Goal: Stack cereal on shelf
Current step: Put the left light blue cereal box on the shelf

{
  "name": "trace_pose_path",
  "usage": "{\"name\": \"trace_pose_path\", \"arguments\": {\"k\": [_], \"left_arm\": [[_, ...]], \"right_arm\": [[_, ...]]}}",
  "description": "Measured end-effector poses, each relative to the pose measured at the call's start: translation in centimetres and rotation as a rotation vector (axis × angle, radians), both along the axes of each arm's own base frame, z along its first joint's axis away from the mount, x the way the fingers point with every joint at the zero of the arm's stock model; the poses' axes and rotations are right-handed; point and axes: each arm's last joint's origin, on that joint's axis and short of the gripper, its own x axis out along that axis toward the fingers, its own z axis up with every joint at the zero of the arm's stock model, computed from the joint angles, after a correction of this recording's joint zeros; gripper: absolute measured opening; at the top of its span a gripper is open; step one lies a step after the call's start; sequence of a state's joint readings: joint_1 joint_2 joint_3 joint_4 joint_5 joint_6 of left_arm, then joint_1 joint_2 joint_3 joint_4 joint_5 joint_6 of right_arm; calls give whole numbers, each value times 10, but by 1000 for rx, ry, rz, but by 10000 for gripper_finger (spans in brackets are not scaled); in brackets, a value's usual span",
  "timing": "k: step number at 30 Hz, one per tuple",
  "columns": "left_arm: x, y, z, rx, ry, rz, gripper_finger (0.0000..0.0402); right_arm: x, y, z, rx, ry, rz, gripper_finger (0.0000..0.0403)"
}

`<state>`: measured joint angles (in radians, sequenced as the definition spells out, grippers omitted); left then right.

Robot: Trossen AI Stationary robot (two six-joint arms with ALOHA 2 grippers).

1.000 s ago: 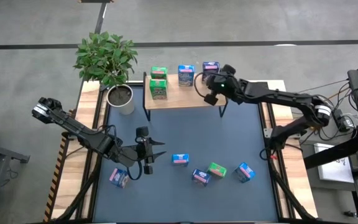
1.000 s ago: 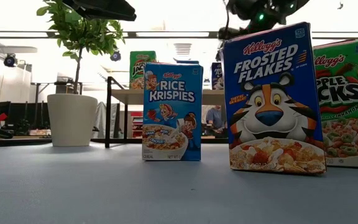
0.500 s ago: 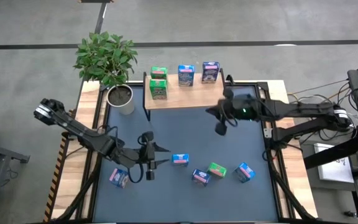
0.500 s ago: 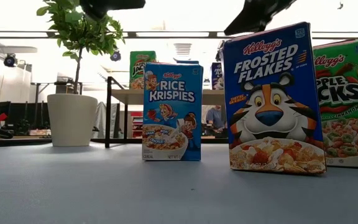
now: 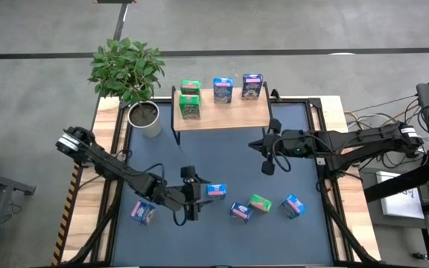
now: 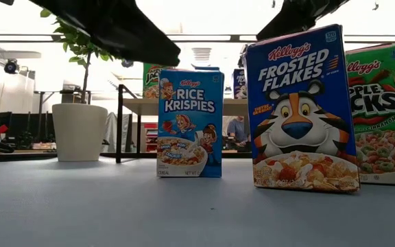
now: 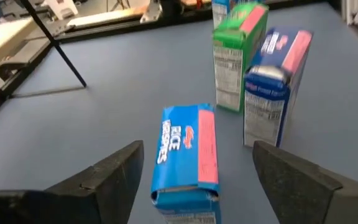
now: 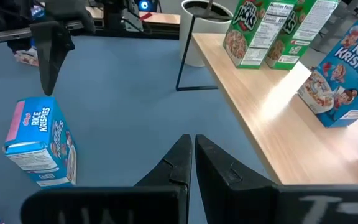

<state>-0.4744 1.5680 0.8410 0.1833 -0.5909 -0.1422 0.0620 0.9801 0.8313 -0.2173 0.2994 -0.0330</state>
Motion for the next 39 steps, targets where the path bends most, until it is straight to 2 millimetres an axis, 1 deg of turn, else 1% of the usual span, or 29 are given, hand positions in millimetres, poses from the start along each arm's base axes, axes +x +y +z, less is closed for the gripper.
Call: {"name": "trace_pose_path", "arguments": {"k": [6,13,17,23,27,30,34,36,39], "left_arm": [[5,2,-8,7,15,14,283],[10,4,-21,-21,56,14,261],[10,4,-21,-25,47,13,227],[11,5,-21,-46,49,12,158],[11,5,-19,-48,45,9,126],[7,7,-7,-29,21,-10,114],[-1,10,21,-8,-55,-39,113],[-7,13,36,-6,-90,-47,116],[-16,18,52,-5,-116,-46,119]], "right_arm": [[3,0,-1,7,-11,-1,12],[3,0,-1,2,-10,2,12],[5,0,-3,4,0,1,12],[8,0,-6,7,11,-1,12],[9,1,-6,15,1,14,12],[12,3,-4,43,-26,71,13],[23,9,-6,109,-71,221,26],[29,11,-8,135,-87,261,46],[36,13,-13,144,-68,282,93]]}}
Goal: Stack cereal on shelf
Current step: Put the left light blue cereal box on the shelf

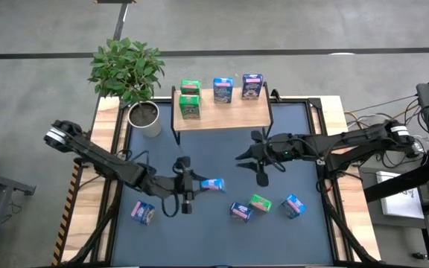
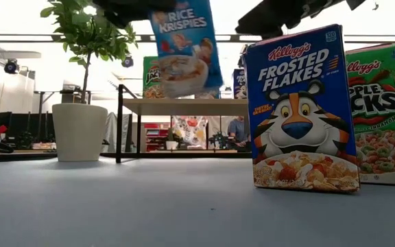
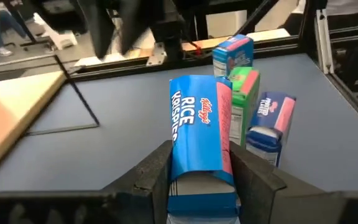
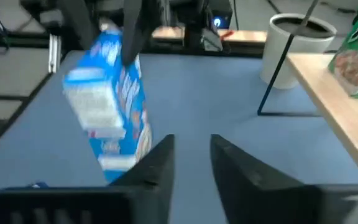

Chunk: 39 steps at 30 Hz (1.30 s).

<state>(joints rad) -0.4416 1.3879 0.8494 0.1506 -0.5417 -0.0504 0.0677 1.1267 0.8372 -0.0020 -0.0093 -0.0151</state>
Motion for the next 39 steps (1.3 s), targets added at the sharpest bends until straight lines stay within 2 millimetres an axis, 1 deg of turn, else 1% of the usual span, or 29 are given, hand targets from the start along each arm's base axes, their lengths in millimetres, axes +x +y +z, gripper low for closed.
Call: {"name": "trace_pose_path", "arguments": {"k": [2,6,9,12,16,19,22,26,33,36,39], "left_arm": [[-5,3,5,12,1,22,120],[-13,9,13,35,-11,93,121],[-15,11,17,47,-17,108,121],[-16,13,18,54,-20,131,121],[-15,16,16,76,-7,168,121],[-15,17,15,79,-6,173,121],[-15,16,15,78,-6,172,121],[-15,16,15,81,-7,172,121],[-14,16,16,86,-10,171,121],[-14,16,16,93,-13,168,121],[-14,16,17,99,-16,165,121]], "right_arm": [[6,2,-2,-4,9,6,130],[18,6,3,-20,-7,24,202],[30,7,5,-23,2,28,244],[43,9,5,-44,7,40,275],[59,12,5,-38,21,103,293],[70,13,8,-47,13,111,291],[78,13,9,-73,13,119,277],[84,14,15,-82,-8,123,238],[87,14,14,-86,-1,123,159],[87,14,14,-83,-1,125,134],[87,14,14,-83,-2,124,121]]}}
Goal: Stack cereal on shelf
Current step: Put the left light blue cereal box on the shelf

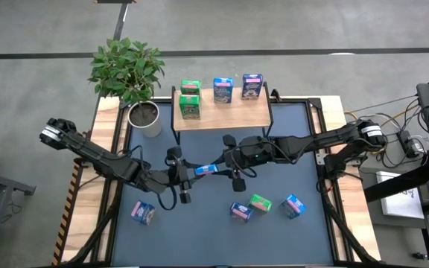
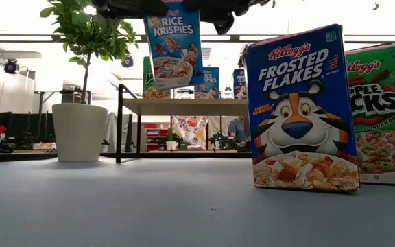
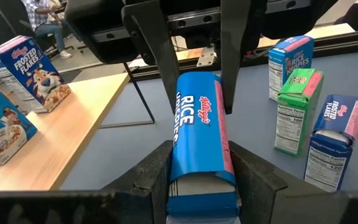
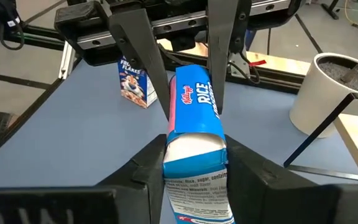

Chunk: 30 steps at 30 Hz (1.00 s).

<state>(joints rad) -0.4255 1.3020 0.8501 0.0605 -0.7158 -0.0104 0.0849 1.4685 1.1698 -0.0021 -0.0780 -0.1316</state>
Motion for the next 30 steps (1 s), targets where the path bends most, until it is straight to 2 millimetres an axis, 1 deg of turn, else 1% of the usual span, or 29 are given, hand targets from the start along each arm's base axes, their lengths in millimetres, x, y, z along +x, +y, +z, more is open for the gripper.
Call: {"name": "trace_pose_path", "arguments": {"k": [3,7,9,12,16,19,21,26,28,30], "left_arm": [[-1,0,1,9,0,-4,124],[-8,3,10,40,-4,-20,144],[-15,5,18,51,-15,-26,156],[-27,10,27,68,-11,-32,171],[-41,17,36,58,-23,-31,181],[-46,19,37,56,-28,-31,182],[-47,19,33,61,-18,-33,182],[-48,19,23,70,7,-33,182],[-48,20,21,64,9,-30,182],[-48,20,20,61,10,-29,182]], "right_arm": [[0,0,0,0,-1,-1,119],[-4,-4,6,-3,-4,-15,128],[-8,-10,12,-3,0,-28,131],[-15,-27,25,-15,16,-69,132],[-28,-60,40,-41,-4,-161,126],[-38,-93,46,-52,-13,-253,122],[-43,-115,47,-38,-21,-286,121],[-53,-169,38,77,-32,-325,123],[-53,-183,32,133,-32,-317,125],[-53,-192,28,165,-34,-307,126]]}}
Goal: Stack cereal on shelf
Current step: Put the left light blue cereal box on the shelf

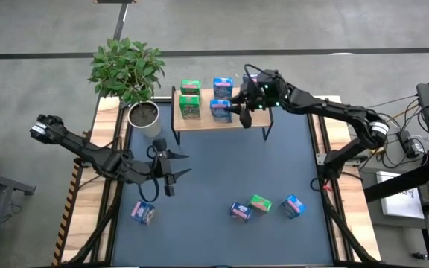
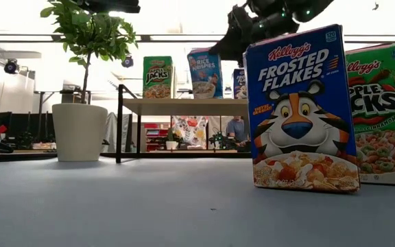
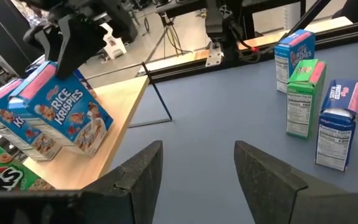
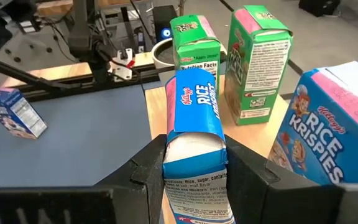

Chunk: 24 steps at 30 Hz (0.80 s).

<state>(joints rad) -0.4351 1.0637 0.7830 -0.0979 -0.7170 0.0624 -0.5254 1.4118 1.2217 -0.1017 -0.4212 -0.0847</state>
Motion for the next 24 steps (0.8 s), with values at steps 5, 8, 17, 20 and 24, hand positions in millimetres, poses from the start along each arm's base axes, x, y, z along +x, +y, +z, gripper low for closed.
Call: {"name": "trace_pose_path", "arguments": {"k": [5,8,17,20,24], "left_arm": [[0,0,0,3,0,-1,182],[0,0,0,4,0,-1,182],[0,0,0,6,0,-1,182],[0,0,0,6,0,-1,182],[0,0,0,4,0,0,182]], "right_arm": [[4,-4,-5,-11,2,6,123],[4,-4,-6,-23,5,7,125],[3,-5,-7,-34,19,4,187],[1,-4,-5,-33,19,3,200],[-6,0,9,-44,-13,-2,201]]}}
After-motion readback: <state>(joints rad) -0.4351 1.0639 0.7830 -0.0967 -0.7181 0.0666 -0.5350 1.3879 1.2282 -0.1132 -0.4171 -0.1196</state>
